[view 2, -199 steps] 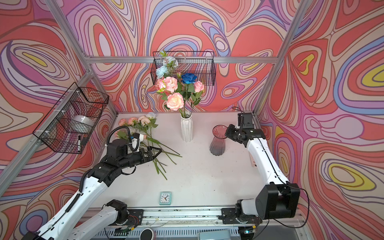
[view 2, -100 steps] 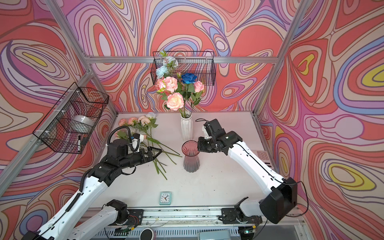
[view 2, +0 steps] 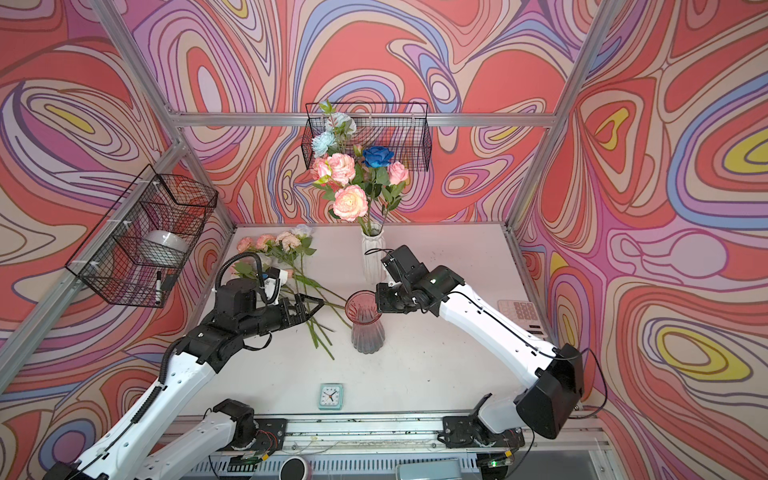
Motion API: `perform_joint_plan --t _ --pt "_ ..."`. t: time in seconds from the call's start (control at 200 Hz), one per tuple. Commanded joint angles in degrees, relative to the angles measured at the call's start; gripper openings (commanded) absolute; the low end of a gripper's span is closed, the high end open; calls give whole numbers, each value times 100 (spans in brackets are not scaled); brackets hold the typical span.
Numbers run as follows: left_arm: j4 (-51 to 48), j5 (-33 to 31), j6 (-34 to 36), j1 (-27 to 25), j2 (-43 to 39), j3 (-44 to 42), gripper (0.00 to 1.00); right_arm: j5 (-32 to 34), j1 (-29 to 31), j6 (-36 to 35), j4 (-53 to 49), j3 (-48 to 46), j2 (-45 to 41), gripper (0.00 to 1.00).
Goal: Arrange the flowers into the vase
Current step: 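Slide the pink glass vase toward the table center with the right gripper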
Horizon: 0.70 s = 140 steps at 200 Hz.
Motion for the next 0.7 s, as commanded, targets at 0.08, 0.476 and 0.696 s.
perform_joint_plan --t 0.08,0.476,0.696 --pt "-156 -53 88 -2 8 93 98 -41 146 234 -491 -231 -228 0" --pt "-142 -152 -29 -4 95 146 98 473 155 2 -369 41 -492 54" --pt "-119 -1069 -143 172 395 137 83 828 154 -206 264 -218 -1223 46"
